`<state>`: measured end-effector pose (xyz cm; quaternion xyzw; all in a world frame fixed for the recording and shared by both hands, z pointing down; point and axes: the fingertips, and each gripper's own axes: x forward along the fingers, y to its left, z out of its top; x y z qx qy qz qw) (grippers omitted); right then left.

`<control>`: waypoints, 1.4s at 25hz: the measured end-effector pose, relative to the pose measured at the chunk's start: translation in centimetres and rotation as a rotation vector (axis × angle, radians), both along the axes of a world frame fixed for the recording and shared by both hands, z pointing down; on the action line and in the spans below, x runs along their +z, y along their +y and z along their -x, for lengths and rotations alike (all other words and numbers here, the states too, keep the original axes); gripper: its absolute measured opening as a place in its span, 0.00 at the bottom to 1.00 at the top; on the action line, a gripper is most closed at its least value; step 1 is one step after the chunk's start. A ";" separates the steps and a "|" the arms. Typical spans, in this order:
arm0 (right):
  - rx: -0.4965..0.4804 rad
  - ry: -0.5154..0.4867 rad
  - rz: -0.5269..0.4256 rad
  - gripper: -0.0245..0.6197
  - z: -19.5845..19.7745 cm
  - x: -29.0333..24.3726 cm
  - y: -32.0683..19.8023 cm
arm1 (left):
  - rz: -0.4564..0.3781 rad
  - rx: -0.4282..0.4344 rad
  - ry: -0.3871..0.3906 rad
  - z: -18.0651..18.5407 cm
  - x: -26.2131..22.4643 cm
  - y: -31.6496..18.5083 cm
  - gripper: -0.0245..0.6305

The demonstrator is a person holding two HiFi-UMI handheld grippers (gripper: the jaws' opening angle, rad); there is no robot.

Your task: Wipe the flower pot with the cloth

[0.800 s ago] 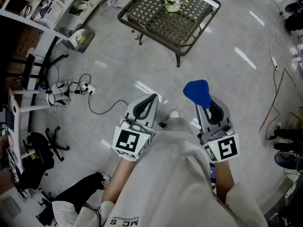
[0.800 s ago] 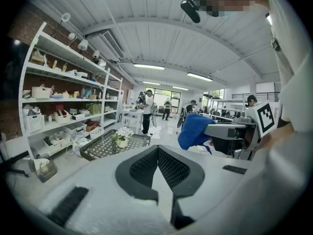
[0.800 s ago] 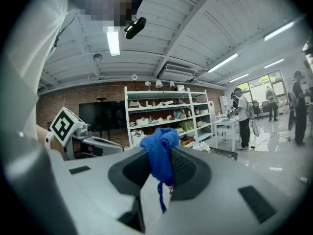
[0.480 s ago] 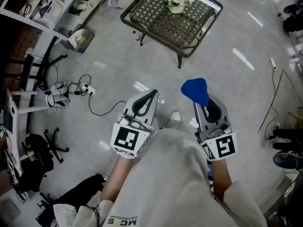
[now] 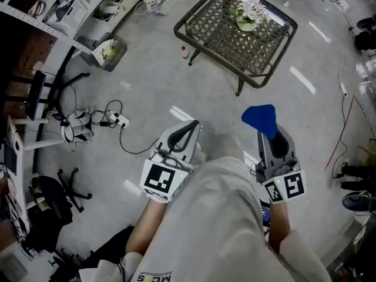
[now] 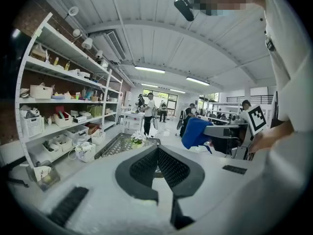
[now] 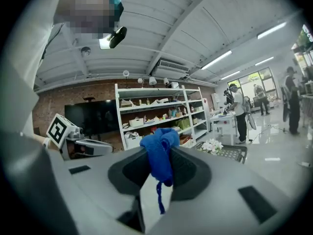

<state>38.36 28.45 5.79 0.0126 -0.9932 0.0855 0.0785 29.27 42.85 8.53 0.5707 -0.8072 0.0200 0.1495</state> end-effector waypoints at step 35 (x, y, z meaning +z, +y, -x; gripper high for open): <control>0.046 0.049 -0.070 0.19 33.5 3.7 -24.1 | 0.163 0.484 0.016 30.8 3.8 -36.2 0.07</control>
